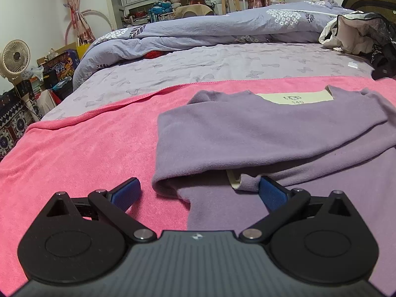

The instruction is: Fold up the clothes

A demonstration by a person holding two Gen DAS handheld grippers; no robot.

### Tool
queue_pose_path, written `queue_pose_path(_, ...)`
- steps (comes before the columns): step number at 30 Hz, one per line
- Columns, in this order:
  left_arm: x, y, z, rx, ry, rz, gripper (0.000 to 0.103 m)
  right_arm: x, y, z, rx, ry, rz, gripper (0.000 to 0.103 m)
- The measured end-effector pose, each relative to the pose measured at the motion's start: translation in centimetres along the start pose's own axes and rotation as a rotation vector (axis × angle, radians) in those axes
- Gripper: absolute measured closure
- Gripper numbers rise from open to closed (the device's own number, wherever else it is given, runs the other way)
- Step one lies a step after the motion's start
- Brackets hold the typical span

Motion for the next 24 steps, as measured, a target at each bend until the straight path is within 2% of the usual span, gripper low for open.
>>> queue_pose_path(5, 0.0, 0.0, 0.0, -0.002, 0.003, 0.001, 0.000, 0.3, -2.8, 5.3, 0.028, 0.062, 0.080, 0.045)
queue_pose_path(7, 0.1, 0.0, -0.1, -0.001, 0.003, 0.001, 0.000, 0.1, -3.8, 5.9, -0.037, 0.055, 0.102, 0.044)
queue_pose_path(10, 0.1, 0.0, -0.1, -0.002, 0.004, 0.001, 0.000, -0.2, -3.9, 5.5, -0.205, 0.075, 0.072, 0.045)
queue_pose_path(11, 0.1, 0.1, -0.2, -0.002, 0.004, 0.000, 0.000, -0.3, -3.8, 5.5, -0.249, 0.082, 0.065, 0.055)
queue_pose_path(12, 0.1, 0.1, -0.2, -0.002, 0.003, 0.001, 0.000, -0.5, -3.5, 5.8, -0.264, 0.088, 0.066, 0.073)
queue_pose_path(14, 0.0, 0.1, -0.2, -0.001, 0.003, 0.001, 0.000, -0.8, -2.9, 6.3, -0.287, 0.097, 0.066, 0.091)
queue_pose_path(15, 0.0, 0.1, -0.2, -0.001, 0.003, 0.002, 0.000, -0.5, -2.5, 6.6, -0.278, 0.095, 0.061, 0.093)
queue_pose_path(19, 0.0, 0.1, -0.2, -0.001, 0.002, 0.002, 0.000, 1.7, -1.0, 5.5, -0.247, 0.039, 0.009, 0.095)
queue_pose_path(20, 0.0, 0.1, -0.3, -0.002, 0.003, 0.001, 0.000, 2.4, -0.6, 4.9, -0.239, 0.010, -0.007, 0.095)
queue_pose_path(22, 0.0, 0.1, -0.3, -0.005, 0.005, -0.001, 0.000, 4.0, -0.3, 3.4, -0.197, -0.104, -0.049, 0.095)
queue_pose_path(23, 0.0, 0.1, -0.3, -0.006, 0.006, -0.002, 0.000, 4.4, -0.5, 2.9, -0.178, -0.144, -0.055, 0.095)
queue_pose_path(24, 0.0, 0.1, -0.3, -0.005, 0.006, -0.001, 0.000, 4.1, -1.2, 2.7, -0.170, -0.147, -0.029, 0.095)
Point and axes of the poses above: each gripper's, at about its wrist camera, not at the fingertips, and x roughly against the way its jaws point, z to its left, y to its top, the point moved 9 cm from there along -x, roughly the way its jaws point, and after that the axes turned 14 degrees about x, right-handed, at the moved point
